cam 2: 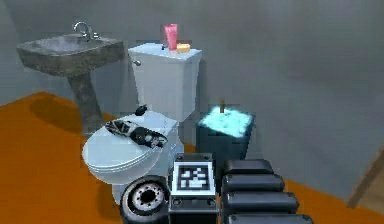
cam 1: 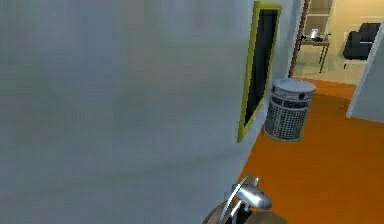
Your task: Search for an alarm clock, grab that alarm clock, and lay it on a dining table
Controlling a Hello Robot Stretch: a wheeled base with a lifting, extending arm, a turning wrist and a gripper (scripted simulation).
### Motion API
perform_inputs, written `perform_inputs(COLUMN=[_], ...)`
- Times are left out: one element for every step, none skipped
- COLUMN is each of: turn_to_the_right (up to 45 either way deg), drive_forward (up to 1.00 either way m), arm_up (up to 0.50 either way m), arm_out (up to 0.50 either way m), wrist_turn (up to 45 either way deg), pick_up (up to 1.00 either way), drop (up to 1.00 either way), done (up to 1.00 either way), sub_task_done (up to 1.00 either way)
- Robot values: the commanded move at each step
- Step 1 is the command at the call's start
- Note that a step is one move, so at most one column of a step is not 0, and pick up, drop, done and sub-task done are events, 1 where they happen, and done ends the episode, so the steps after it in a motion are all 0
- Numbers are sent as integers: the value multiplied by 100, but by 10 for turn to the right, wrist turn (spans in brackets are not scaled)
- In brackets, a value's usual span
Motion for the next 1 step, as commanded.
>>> perform_inputs(turn_to_the_right=[390], drive_forward=[0], arm_up=[0], arm_out=[0], wrist_turn=[0], pick_up=[0], drop=[0], done=[0], sub_task_done=[0])
